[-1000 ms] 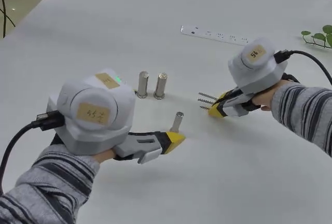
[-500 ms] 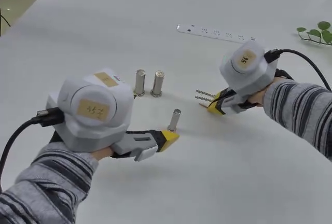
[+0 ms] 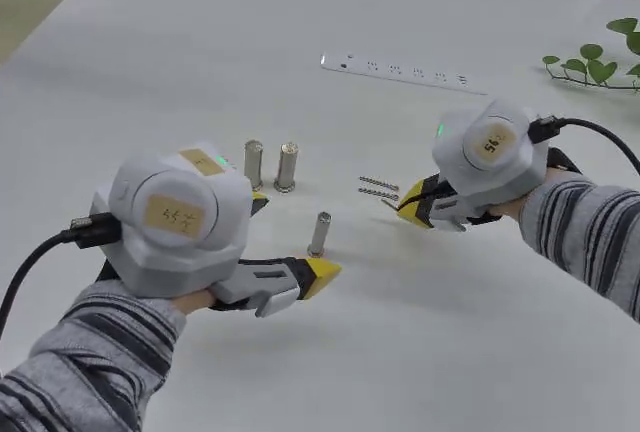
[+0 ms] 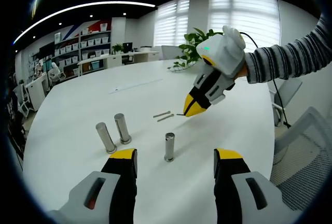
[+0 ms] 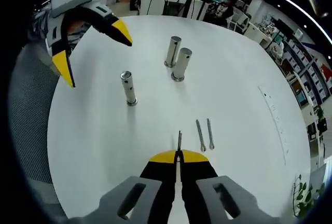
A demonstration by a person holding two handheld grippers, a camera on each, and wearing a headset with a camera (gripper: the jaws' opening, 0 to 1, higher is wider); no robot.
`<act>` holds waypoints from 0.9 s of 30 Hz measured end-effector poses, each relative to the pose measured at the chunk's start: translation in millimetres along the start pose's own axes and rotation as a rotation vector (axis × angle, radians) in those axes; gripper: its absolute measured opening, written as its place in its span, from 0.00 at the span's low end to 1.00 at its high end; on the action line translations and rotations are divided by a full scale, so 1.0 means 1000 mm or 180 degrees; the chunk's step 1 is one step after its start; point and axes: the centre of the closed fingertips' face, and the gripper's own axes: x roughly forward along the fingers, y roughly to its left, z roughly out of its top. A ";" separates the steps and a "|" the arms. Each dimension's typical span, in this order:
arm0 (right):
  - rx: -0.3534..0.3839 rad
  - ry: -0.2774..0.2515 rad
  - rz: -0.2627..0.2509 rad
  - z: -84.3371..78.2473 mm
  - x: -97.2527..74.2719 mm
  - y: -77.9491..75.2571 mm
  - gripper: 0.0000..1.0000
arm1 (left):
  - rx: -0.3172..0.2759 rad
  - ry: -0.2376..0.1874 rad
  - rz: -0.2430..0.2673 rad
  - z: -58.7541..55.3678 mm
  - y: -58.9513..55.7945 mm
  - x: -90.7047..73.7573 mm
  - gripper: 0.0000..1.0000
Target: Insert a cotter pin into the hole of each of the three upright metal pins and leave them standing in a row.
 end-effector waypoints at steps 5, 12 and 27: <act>-0.0116 -0.0112 -0.0031 0.005 -0.010 0.012 0.00 | 0.0020 0.0050 -0.0104 -0.003 -0.009 0.003 0.51; -0.0244 -0.0274 -0.0033 0.013 -0.016 0.031 0.00 | 0.0039 0.0064 -0.0231 -0.004 -0.019 0.006 0.45; -0.0738 -0.0520 0.0114 0.033 -0.032 0.075 0.00 | -0.0182 -0.0062 -0.0588 0.001 -0.045 0.011 0.22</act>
